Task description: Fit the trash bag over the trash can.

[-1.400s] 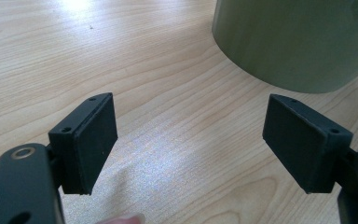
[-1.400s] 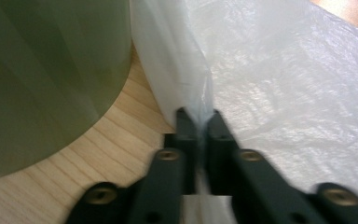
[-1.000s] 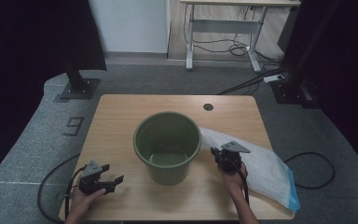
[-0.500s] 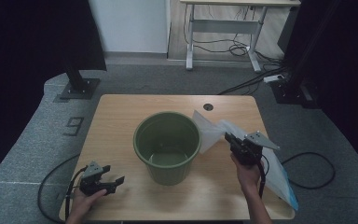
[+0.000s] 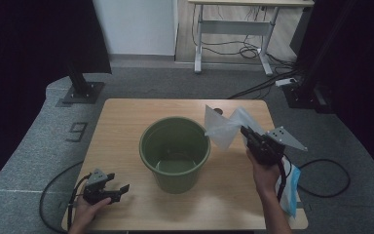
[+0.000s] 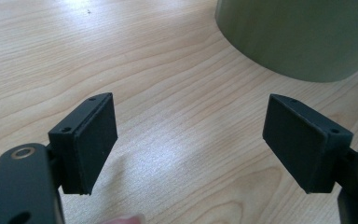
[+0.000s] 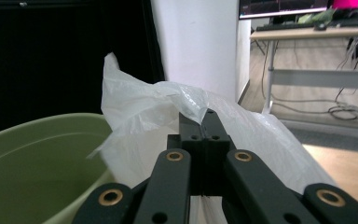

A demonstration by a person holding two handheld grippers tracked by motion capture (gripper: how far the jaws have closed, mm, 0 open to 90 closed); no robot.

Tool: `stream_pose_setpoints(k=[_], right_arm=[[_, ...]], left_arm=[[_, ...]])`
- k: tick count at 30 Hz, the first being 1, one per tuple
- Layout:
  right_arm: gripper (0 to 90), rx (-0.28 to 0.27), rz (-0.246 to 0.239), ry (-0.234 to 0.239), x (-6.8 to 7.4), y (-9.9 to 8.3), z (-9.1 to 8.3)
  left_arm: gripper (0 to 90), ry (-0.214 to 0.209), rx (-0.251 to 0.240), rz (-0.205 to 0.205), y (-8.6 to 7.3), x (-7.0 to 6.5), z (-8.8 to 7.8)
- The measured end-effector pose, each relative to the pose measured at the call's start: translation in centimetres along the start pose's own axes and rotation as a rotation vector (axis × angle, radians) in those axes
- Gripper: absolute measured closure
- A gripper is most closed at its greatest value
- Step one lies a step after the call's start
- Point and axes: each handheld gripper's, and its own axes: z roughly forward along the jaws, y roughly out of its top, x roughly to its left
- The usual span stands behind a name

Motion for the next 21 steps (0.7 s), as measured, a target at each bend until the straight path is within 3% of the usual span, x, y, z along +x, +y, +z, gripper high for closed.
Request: stream_pose_setpoints(k=[12, 15, 21], right_arm=[[89.0, -0.093, 0.004, 0.018, 1.1, 3.0, -1.2], [89.0, -0.098, -0.04, 0.018, 2.1, 3.9, -1.0], [89.0, -0.152, -0.061, 0.034, 3.4, 5.9, -1.2]], left_arm=[[17.6, -0.002, 0.01, 0.003, -0.1, -0.1, 0.2], [17.6, 0.0, 0.019, 0.008, -0.1, -0.1, 0.3], [17.6, -0.002, 0.02, -0.001, -0.3, 0.0, 0.4]])
